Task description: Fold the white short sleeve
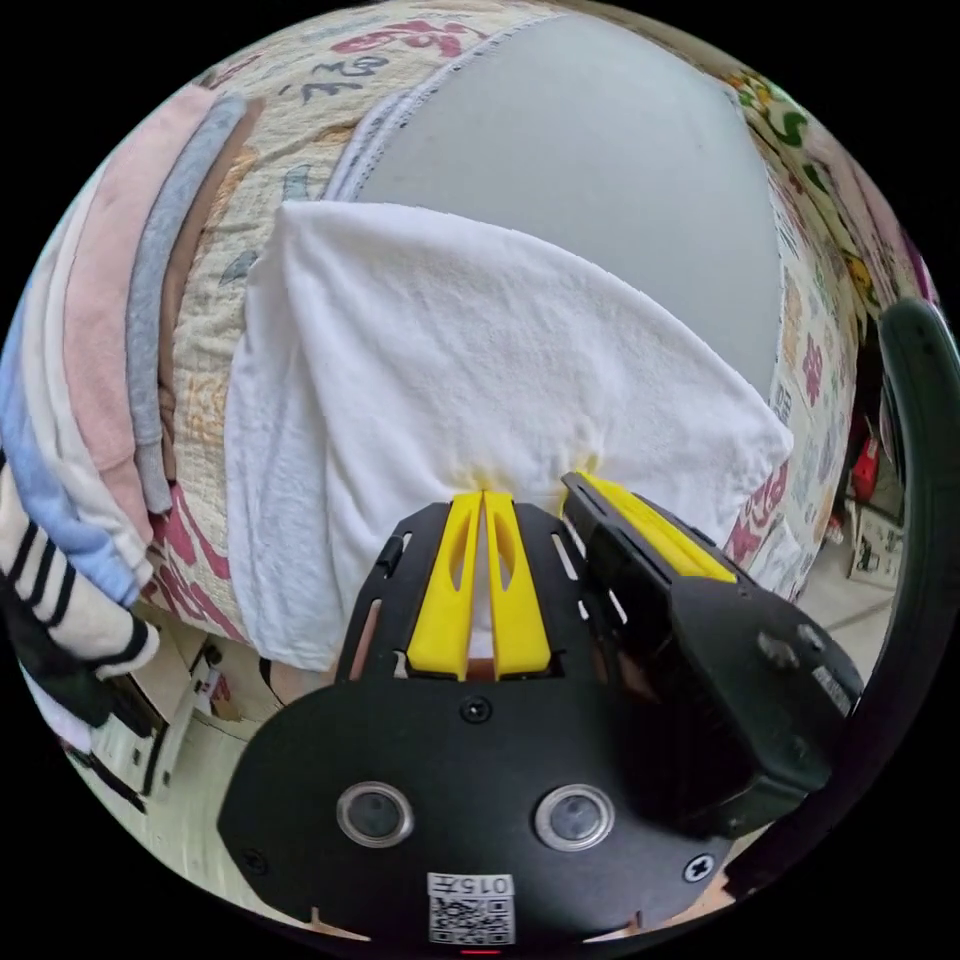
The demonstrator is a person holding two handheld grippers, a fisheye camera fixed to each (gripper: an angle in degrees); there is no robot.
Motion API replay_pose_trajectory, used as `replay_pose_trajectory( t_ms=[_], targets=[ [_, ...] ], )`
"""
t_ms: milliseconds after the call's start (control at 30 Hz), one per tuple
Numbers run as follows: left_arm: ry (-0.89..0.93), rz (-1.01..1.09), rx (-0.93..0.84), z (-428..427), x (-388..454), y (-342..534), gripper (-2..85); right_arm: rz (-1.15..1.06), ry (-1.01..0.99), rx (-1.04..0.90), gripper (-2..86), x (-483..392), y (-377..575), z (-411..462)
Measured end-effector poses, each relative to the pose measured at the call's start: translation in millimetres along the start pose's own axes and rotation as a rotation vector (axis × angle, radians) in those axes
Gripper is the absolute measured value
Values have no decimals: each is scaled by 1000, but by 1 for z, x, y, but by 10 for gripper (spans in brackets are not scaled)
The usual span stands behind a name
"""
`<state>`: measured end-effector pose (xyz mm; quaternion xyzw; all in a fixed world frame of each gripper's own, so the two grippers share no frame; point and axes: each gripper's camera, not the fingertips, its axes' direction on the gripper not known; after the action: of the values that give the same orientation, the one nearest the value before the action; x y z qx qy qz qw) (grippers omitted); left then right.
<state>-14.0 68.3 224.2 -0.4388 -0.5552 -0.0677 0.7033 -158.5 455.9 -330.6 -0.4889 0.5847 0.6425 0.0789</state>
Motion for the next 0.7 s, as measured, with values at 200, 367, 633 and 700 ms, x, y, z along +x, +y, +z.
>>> replay_pose_trajectory(
  t_ms=[200, 367, 633, 700],
  targets=[
    [141, -22, 14, 15, -37, 3, -7, -127, -207, 27, 75, 17, 56, -43],
    [243, -16, -1, 30, -67, 7, -6, -126, -141, 152, 12, 55, 125, -86],
    [314, 131, 239, -9, -83, 51, -2, -139, -187, 279, -9, 120, 213, -141],
    [334, 163, 341, -25, -88, 65, -2, -159, -206, 325, -10, 131, 232, -152]
  ],
)
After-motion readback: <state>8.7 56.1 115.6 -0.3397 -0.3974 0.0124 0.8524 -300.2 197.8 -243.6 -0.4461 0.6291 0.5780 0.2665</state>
